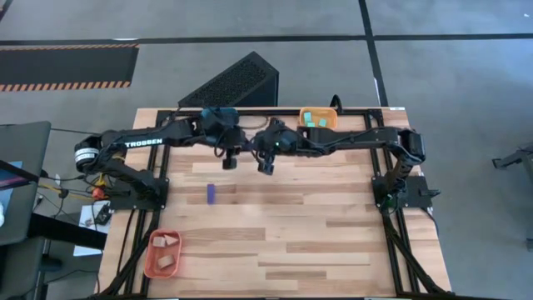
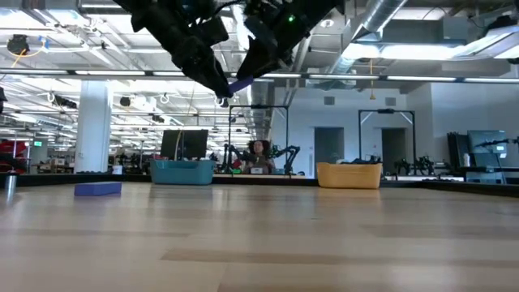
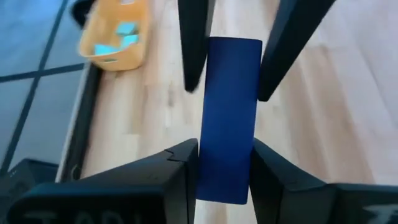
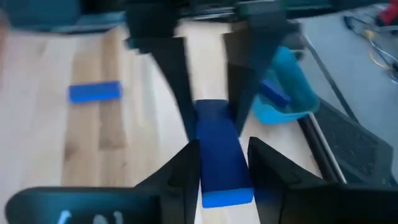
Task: Sort & place blocks by color
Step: Put the bottom blue block into the blue bin, then put the blue block into the blue bin, then return to Home Position
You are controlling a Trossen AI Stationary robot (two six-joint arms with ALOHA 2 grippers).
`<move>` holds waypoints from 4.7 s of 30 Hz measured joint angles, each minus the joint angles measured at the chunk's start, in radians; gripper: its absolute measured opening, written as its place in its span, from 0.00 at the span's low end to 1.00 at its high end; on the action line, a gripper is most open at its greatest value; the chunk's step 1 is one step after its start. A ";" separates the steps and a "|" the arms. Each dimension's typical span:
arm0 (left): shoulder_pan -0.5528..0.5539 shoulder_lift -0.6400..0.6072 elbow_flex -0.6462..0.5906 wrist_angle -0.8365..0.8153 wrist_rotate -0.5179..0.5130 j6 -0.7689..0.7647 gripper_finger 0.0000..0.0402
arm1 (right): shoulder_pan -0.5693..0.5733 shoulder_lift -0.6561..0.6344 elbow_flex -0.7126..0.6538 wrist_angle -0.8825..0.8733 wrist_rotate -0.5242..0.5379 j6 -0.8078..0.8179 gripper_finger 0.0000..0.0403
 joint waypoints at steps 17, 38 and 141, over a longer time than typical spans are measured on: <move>0.474 0.098 0.001 -0.068 -0.169 -0.021 0.23 | -0.017 0.002 0.000 -0.067 0.003 0.169 0.55; 0.496 0.183 0.034 -0.233 -0.248 -0.304 0.52 | 0.093 0.002 0.000 -0.128 0.013 0.487 0.54; 0.548 0.110 -0.026 -0.032 -0.040 0.029 0.60 | 0.035 -0.268 0.009 -0.539 0.113 0.641 0.54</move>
